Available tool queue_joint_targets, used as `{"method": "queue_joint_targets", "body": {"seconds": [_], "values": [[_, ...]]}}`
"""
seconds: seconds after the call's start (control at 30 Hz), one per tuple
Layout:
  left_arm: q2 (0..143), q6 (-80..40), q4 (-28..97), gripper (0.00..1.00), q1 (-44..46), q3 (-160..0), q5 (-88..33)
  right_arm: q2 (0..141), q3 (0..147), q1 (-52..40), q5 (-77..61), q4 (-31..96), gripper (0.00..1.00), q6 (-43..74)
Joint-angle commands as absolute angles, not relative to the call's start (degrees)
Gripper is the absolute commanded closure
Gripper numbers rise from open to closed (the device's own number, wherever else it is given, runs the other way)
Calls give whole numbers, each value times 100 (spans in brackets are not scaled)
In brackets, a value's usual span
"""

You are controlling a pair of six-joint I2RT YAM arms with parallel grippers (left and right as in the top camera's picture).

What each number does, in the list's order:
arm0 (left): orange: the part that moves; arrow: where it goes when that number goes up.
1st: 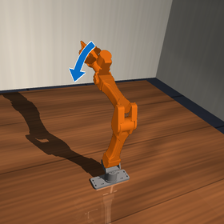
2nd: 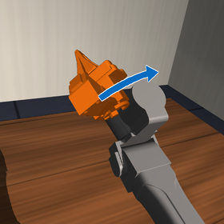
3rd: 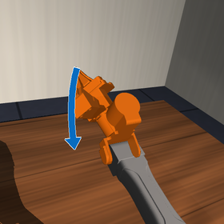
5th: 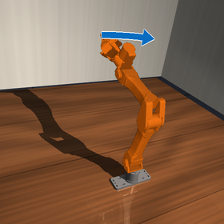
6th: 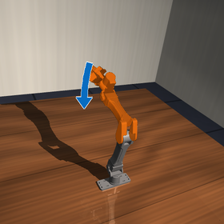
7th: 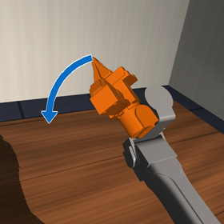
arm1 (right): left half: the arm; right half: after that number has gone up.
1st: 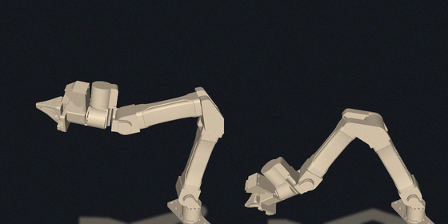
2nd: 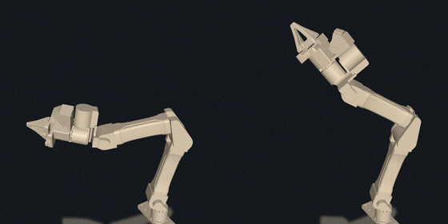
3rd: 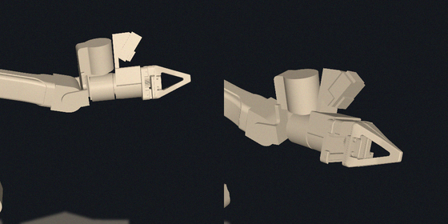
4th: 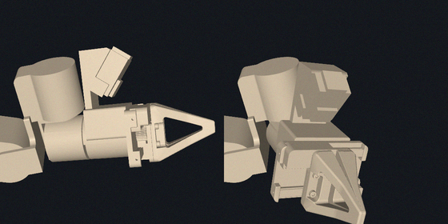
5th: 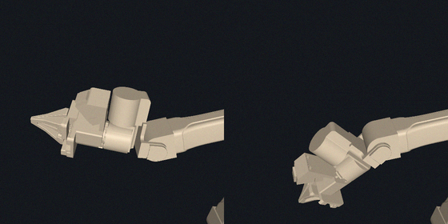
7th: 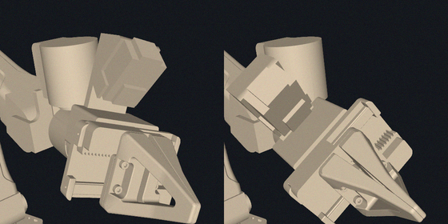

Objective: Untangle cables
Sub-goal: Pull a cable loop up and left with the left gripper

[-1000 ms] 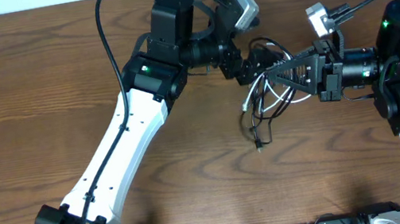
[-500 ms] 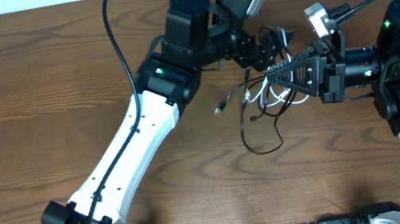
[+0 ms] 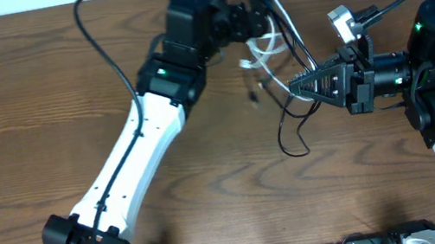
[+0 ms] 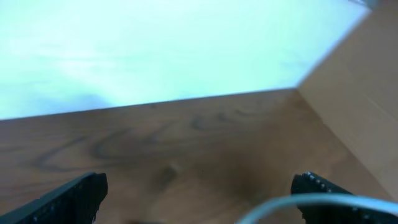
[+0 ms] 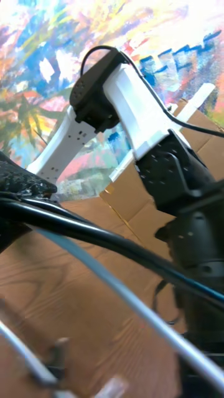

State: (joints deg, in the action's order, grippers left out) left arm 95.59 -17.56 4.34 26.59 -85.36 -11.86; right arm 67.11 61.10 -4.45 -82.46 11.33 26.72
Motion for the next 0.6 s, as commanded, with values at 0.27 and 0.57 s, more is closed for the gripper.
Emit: {"method": "queue_joint_targets", "body": {"seconds": [0.27,0.57], "values": [[9577,-2058,884,0,1806,-8534,-808,6676,6106,-504,-6141,4355,99,805],[9542,-1505,1476,0,1450,-8534,-799,6676,6106,-504,-1675,5898,99,1229]]}}
